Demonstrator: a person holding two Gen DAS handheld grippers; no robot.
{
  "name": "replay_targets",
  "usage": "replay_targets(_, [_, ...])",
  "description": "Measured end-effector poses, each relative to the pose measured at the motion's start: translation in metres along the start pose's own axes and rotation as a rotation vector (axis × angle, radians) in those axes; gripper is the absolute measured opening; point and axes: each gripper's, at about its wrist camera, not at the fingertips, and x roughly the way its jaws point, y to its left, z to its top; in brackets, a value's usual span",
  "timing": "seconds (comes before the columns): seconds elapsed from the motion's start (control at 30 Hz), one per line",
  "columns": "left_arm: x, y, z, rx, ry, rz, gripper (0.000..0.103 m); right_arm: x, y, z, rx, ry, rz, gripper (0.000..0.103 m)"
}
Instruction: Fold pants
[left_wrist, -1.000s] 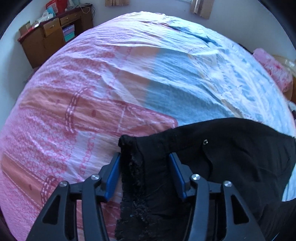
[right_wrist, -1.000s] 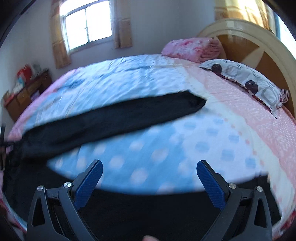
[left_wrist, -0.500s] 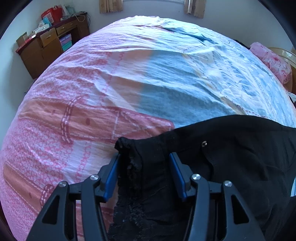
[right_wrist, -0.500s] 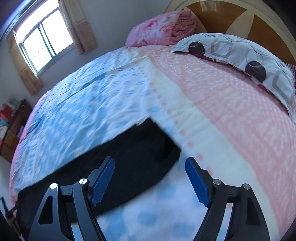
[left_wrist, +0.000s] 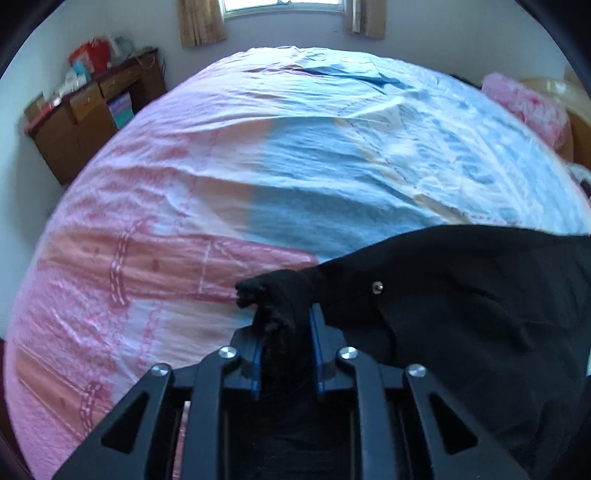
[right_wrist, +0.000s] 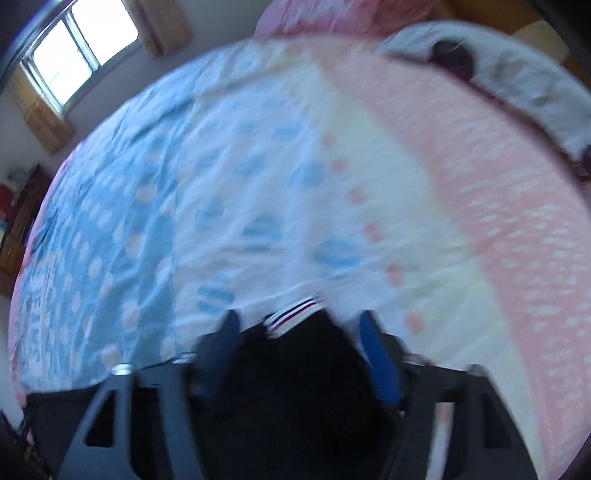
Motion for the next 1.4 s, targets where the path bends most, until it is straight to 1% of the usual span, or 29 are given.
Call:
replay_targets(0.03, [0.0, -0.001, 0.0, 0.002, 0.003, 0.0, 0.018, -0.003, 0.005, 0.0, -0.029, -0.01, -0.007, 0.035])
replay_targets(0.07, [-0.001, 0.001, 0.001, -0.003, 0.002, -0.003, 0.018, -0.006, 0.006, -0.001, -0.03, -0.006, 0.028, 0.015])
replay_targets(0.1, [-0.003, 0.004, 0.001, -0.017, -0.002, -0.007, 0.018, -0.012, 0.006, -0.002, -0.026, -0.014, 0.041, 0.014])
replay_targets(0.13, [-0.006, 0.007, 0.001, -0.027, -0.008, -0.012, 0.018, -0.019, 0.008, -0.004, -0.041, -0.031, 0.032, 0.013])
replay_targets(0.2, [-0.016, 0.015, 0.0, -0.047, -0.041, -0.03, 0.017, -0.037, 0.011, -0.009, -0.07, -0.067, 0.031, 0.012])
replay_targets(0.27, [-0.027, 0.022, 0.001, -0.077, -0.074, -0.066, 0.017, -0.063, 0.012, -0.017, -0.092, -0.118, 0.045, 0.012])
replay_targets(0.33, [-0.043, 0.029, -0.002, -0.098, -0.121, -0.104, 0.017, -0.099, 0.01, -0.029, -0.117, -0.185, 0.078, 0.012])
replay_targets(0.4, [-0.063, 0.034, -0.007, -0.1, -0.179, -0.129, 0.017, -0.128, 0.006, -0.041, -0.139, -0.227, 0.106, 0.012])
replay_targets(0.43, [-0.072, 0.036, -0.009, -0.099, -0.203, -0.138, 0.018, -0.149, 0.003, -0.053, -0.155, -0.257, 0.126, 0.012])
replay_targets(0.47, [-0.082, 0.04, -0.014, -0.106, -0.228, -0.153, 0.017, -0.16, 0.002, -0.059, -0.161, -0.272, 0.136, 0.012])
replay_targets(0.57, [-0.11, 0.052, -0.029, -0.124, -0.28, -0.199, 0.017, -0.209, -0.013, -0.097, -0.187, -0.326, 0.175, 0.012])
replay_targets(0.6, [-0.117, 0.052, -0.033, -0.117, -0.295, -0.209, 0.017, -0.22, -0.019, -0.106, -0.19, -0.335, 0.186, 0.012])
replay_targets(0.67, [-0.13, 0.054, -0.046, -0.096, -0.319, -0.229, 0.018, -0.246, -0.031, -0.135, -0.206, -0.358, 0.206, 0.012])
replay_targets(0.73, [-0.143, 0.058, -0.067, -0.071, -0.35, -0.252, 0.018, -0.267, -0.045, -0.172, -0.225, -0.37, 0.22, 0.012])
replay_targets(0.83, [-0.155, 0.06, -0.093, -0.052, -0.375, -0.275, 0.018, -0.279, -0.061, -0.216, -0.248, -0.363, 0.22, 0.012])
replay_targets(0.93, [-0.162, 0.064, -0.121, -0.046, -0.383, -0.312, 0.018, -0.279, -0.078, -0.259, -0.242, -0.337, 0.211, 0.012])
replay_targets(1.03, [-0.164, 0.059, -0.146, 0.015, -0.371, -0.298, 0.02, -0.274, -0.096, -0.294, -0.215, -0.306, 0.218, 0.012])
replay_targets(1.07, [-0.163, 0.058, -0.154, 0.039, -0.361, -0.293, 0.022, -0.27, -0.101, -0.305, -0.204, -0.285, 0.22, 0.012])
replay_targets(1.1, [-0.161, 0.056, -0.162, 0.068, -0.347, -0.275, 0.027, -0.268, -0.104, -0.314, -0.203, -0.277, 0.213, 0.012])
replay_targets(1.13, [-0.16, 0.054, -0.17, 0.101, -0.333, -0.253, 0.036, -0.264, -0.106, -0.322, -0.204, -0.264, 0.201, 0.012])
replay_targets(1.17, [-0.158, 0.052, -0.176, 0.13, -0.324, -0.228, 0.04, -0.259, -0.108, -0.33, -0.203, -0.237, 0.197, 0.012])
replay_targets(1.23, [-0.156, 0.052, -0.189, 0.181, -0.311, -0.172, 0.054, -0.25, -0.11, -0.342, -0.211, -0.171, 0.196, 0.015])
replay_targets(1.27, [-0.156, 0.053, -0.194, 0.196, -0.306, -0.156, 0.057, -0.247, -0.11, -0.347, -0.222, -0.158, 0.177, 0.017])
replay_targets(1.3, [-0.157, 0.056, -0.197, 0.199, -0.306, -0.148, 0.064, -0.248, -0.109, -0.352, -0.236, -0.158, 0.152, 0.018])
replay_targets(1.33, [-0.159, 0.059, -0.199, 0.198, -0.308, -0.147, 0.07, -0.25, -0.109, -0.357, -0.242, -0.161, 0.144, 0.019])
replay_targets(1.37, [-0.162, 0.063, -0.203, 0.204, -0.31, -0.147, 0.072, -0.255, -0.11, -0.362, -0.244, -0.17, 0.14, 0.025])
replay_targets(1.4, [-0.164, 0.065, -0.206, 0.209, -0.311, -0.148, 0.078, -0.264, -0.111, -0.366, -0.242, -0.188, 0.131, 0.03])
